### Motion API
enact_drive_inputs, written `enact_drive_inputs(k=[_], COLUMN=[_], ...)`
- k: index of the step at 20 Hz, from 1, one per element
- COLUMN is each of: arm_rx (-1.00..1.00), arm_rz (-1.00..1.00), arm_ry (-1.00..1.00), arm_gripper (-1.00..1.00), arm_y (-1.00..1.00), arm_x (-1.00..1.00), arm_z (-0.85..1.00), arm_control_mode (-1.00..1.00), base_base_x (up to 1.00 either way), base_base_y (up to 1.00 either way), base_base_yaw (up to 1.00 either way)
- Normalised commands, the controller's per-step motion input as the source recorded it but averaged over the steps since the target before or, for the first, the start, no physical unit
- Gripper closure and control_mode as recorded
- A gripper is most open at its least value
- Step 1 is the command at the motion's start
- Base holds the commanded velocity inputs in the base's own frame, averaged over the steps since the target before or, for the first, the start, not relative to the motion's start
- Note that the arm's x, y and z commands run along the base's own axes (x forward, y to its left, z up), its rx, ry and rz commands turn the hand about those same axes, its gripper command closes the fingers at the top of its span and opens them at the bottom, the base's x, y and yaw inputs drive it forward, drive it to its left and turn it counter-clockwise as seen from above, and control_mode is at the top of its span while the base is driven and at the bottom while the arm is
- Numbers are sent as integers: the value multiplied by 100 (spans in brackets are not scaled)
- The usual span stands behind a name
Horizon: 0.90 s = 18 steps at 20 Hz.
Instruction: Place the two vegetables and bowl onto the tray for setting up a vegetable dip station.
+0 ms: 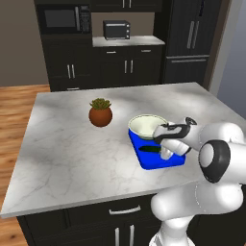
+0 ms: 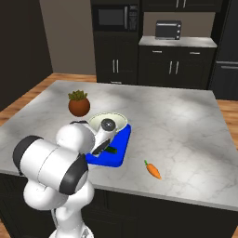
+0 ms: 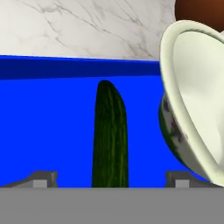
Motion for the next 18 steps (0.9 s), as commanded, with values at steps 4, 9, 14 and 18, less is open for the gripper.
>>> enact_drive_inputs(k=[4, 9, 14, 18], arm_rx=[0, 0, 0, 0], arm_rz=[-9, -14, -15, -10], arm_ry=[0, 0, 11, 19], arm_gripper=[-100, -100, -100, -100], arm_y=[-15, -13, 0, -9], arm_x=[-20, -15, 0, 0], arm_z=[13, 23, 45, 36], arm_control_mode=[-100, -100, -100, -100], base_base_x=[0, 0, 0, 0], base_base_y=[0, 0, 0, 0], base_base_yaw=[0, 0, 0, 0])
